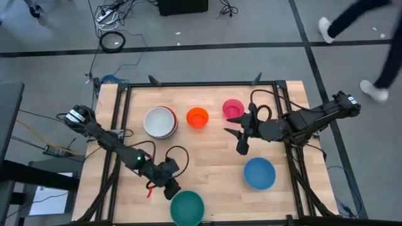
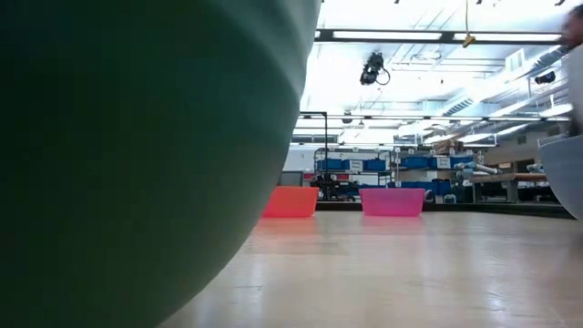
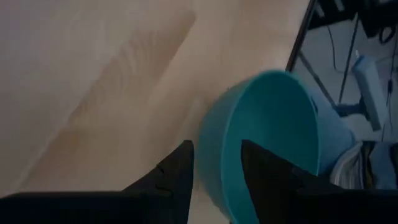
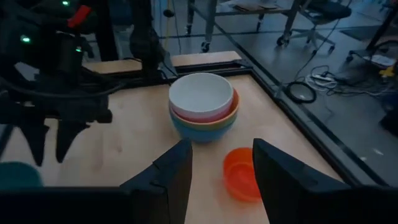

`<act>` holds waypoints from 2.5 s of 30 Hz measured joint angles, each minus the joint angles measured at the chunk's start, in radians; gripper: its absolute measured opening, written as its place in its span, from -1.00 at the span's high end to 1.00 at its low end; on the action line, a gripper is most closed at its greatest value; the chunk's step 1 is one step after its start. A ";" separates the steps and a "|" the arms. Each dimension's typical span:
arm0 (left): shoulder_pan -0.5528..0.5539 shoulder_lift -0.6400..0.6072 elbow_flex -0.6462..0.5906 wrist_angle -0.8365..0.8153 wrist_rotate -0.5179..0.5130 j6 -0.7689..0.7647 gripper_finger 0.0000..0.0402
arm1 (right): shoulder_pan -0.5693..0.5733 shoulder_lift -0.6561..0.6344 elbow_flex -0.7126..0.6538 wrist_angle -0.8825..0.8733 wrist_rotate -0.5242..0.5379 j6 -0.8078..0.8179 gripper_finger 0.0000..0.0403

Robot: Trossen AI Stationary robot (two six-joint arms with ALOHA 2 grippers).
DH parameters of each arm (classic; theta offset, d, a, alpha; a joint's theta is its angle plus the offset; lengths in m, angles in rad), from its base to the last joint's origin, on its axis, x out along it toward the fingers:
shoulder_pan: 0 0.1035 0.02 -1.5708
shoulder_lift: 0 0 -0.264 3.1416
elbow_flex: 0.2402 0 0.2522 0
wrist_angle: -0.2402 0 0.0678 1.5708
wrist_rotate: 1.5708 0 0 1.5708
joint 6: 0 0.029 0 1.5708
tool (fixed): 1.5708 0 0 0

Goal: Nest bowls inside each other
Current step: Stack the green bowl on top of the white bowl

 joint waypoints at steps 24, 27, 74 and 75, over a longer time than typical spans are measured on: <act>-0.014 0.001 0.001 -0.040 -0.060 -0.085 0.29 | 0.028 -0.008 0.000 -0.090 -0.028 0.026 0.23; -0.027 0.001 0.001 -0.045 -0.062 -0.085 0.29 | 0.047 -0.008 0.000 -0.090 -0.028 0.054 0.23; -0.087 0.124 0.064 0.070 -0.284 0.006 0.98 | 0.075 -0.006 0.000 -0.085 -0.025 0.114 0.23; -0.074 0.089 0.094 -0.017 -0.327 0.030 0.98 | 0.073 -0.006 0.000 -0.086 -0.026 0.114 0.23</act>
